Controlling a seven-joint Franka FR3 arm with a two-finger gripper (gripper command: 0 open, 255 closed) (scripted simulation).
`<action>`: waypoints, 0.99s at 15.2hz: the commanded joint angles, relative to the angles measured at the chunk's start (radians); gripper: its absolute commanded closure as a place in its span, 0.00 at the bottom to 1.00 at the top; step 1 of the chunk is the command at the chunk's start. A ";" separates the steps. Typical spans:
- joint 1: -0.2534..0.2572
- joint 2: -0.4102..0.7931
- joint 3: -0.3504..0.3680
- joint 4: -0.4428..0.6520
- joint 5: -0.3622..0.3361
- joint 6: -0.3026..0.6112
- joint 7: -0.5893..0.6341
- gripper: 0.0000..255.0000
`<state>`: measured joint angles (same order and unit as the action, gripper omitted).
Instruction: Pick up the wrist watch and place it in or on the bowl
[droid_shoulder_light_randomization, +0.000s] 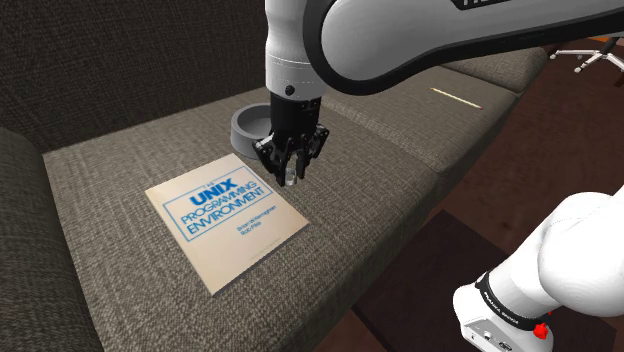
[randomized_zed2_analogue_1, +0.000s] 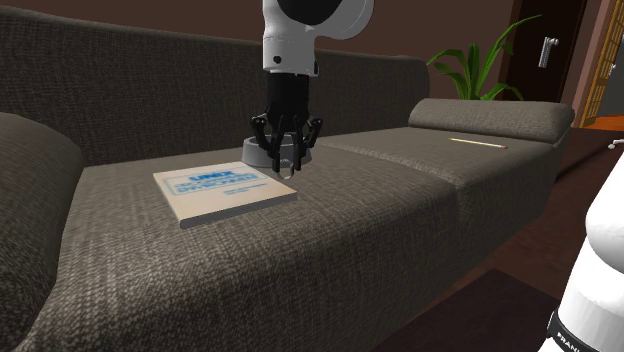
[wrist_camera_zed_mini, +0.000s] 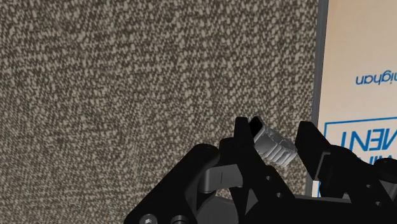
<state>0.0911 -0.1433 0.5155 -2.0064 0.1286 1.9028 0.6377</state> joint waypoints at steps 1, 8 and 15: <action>0.000 0.000 0.000 0.000 0.000 0.000 0.000 1.00; -0.002 -0.006 -0.004 0.061 0.000 -0.067 0.002 1.00; -0.005 -0.005 -0.008 0.156 -0.003 -0.161 0.008 1.00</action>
<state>0.0871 -0.1473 0.5086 -1.8631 0.1252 1.7562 0.6453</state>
